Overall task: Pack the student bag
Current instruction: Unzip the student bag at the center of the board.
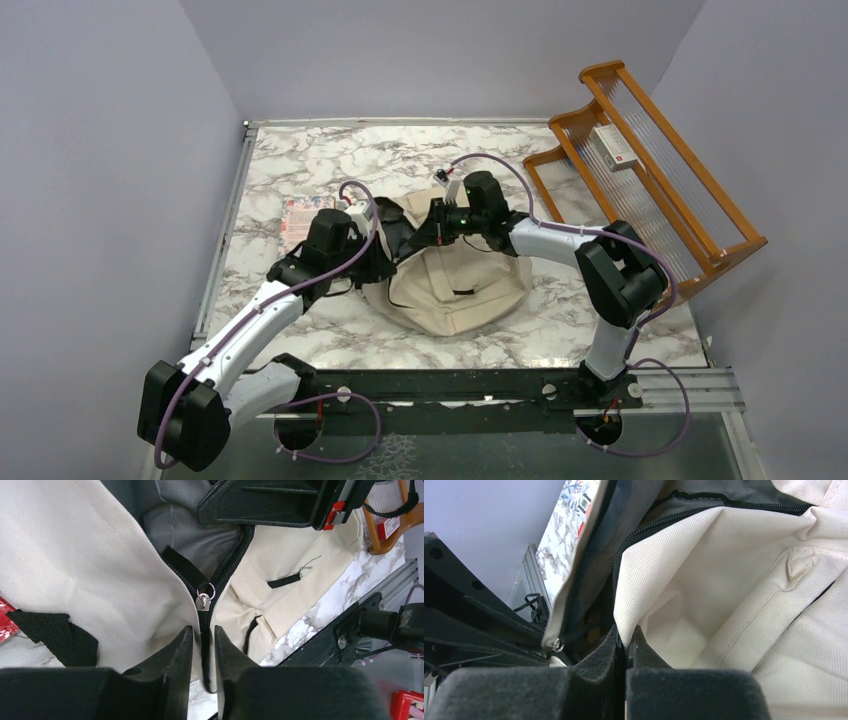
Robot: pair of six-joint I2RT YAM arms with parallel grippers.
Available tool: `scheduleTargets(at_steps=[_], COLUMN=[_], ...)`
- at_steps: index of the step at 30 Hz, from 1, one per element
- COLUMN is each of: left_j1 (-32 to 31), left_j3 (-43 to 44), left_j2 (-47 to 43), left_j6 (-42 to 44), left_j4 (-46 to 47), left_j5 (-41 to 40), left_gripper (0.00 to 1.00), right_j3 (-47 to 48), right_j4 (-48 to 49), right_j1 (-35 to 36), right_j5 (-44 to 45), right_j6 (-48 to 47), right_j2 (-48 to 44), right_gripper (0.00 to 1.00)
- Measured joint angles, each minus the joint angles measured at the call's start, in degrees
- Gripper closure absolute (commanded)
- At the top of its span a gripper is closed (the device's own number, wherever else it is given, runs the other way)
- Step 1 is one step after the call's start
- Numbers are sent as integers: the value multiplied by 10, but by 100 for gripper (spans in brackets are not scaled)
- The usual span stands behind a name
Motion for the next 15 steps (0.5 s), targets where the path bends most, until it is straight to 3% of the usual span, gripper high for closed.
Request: scheduleTargets(at_steps=[3, 6, 15], left_j1=[0, 0, 0], left_j3=[1, 7, 111], left_j2=[0, -1, 28], left_j6=[3, 5, 1], left_j4=[-3, -12, -26], left_j5=[0, 0, -14], left_gripper=[60, 60, 78], right_j3=[0, 0, 0], right_j4=[0, 0, -1], right_j1=[0, 0, 0], right_j5=[0, -1, -14], right_j6=[0, -1, -14], right_j2=[0, 0, 0], right_gripper=[99, 100, 100])
